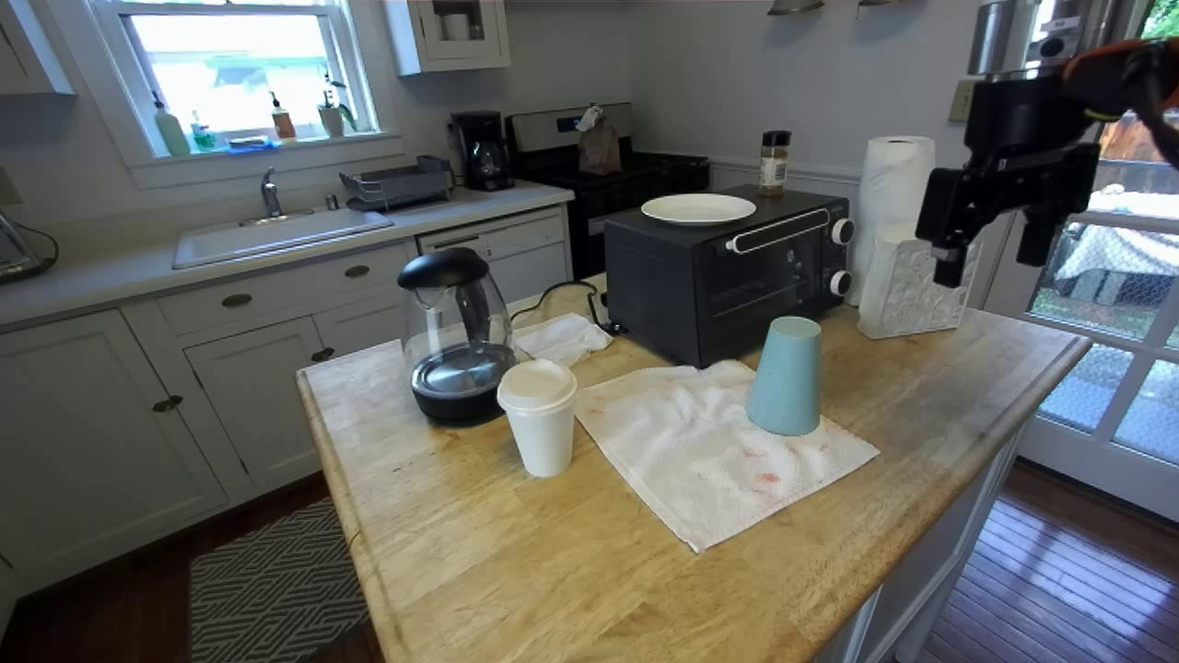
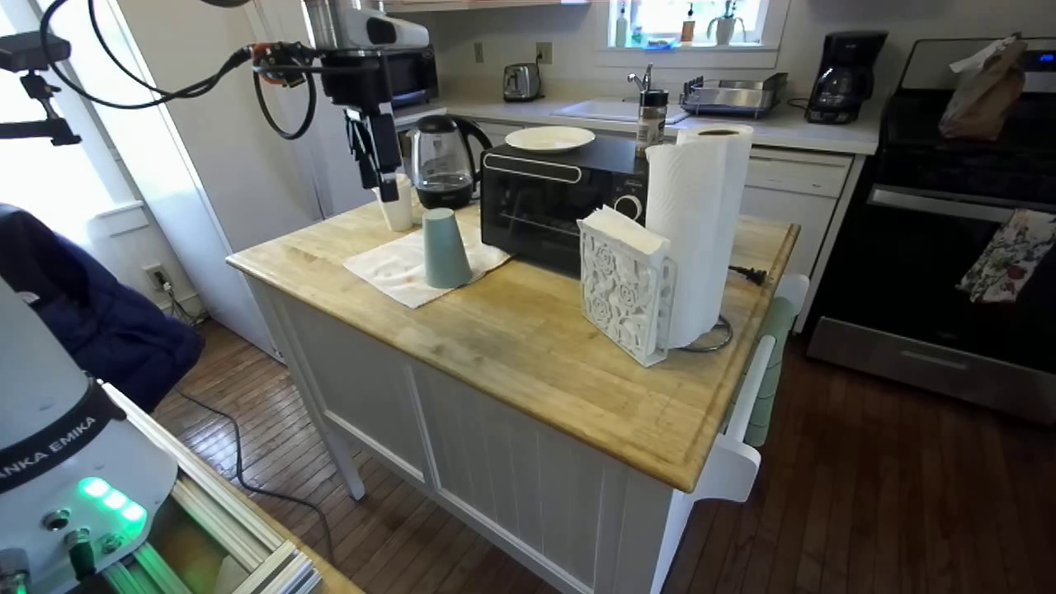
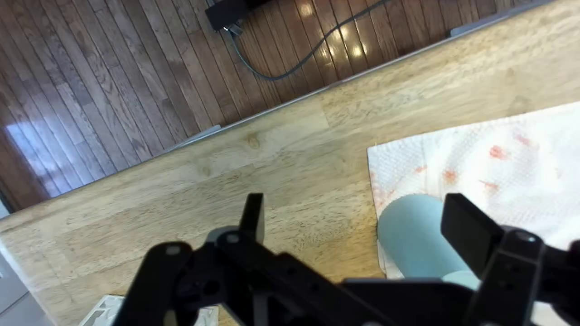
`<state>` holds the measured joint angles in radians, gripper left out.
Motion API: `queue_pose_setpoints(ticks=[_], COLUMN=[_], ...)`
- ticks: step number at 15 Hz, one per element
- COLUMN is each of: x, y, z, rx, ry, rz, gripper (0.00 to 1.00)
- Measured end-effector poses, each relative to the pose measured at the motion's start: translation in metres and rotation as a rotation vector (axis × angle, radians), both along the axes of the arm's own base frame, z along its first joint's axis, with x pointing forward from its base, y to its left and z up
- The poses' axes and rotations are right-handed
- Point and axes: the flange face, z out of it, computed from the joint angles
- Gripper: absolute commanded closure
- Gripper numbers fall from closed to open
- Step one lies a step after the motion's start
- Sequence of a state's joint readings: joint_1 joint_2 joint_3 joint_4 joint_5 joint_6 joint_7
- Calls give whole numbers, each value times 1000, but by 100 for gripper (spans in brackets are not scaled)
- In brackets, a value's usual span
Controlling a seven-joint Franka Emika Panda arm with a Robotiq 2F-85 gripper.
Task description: Flip the blue cup over
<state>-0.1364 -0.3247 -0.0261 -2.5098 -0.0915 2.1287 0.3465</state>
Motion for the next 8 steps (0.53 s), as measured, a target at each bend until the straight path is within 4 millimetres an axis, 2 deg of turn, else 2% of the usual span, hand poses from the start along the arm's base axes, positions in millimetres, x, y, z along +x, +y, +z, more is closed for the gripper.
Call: queue_pose_setpoints(ticks=[4, 8], x=[22, 26], y=[13, 15], z=[-16, -20], rx=[15, 20], ry=[-82, -87], rz=[-45, -45], gripper=[0, 0])
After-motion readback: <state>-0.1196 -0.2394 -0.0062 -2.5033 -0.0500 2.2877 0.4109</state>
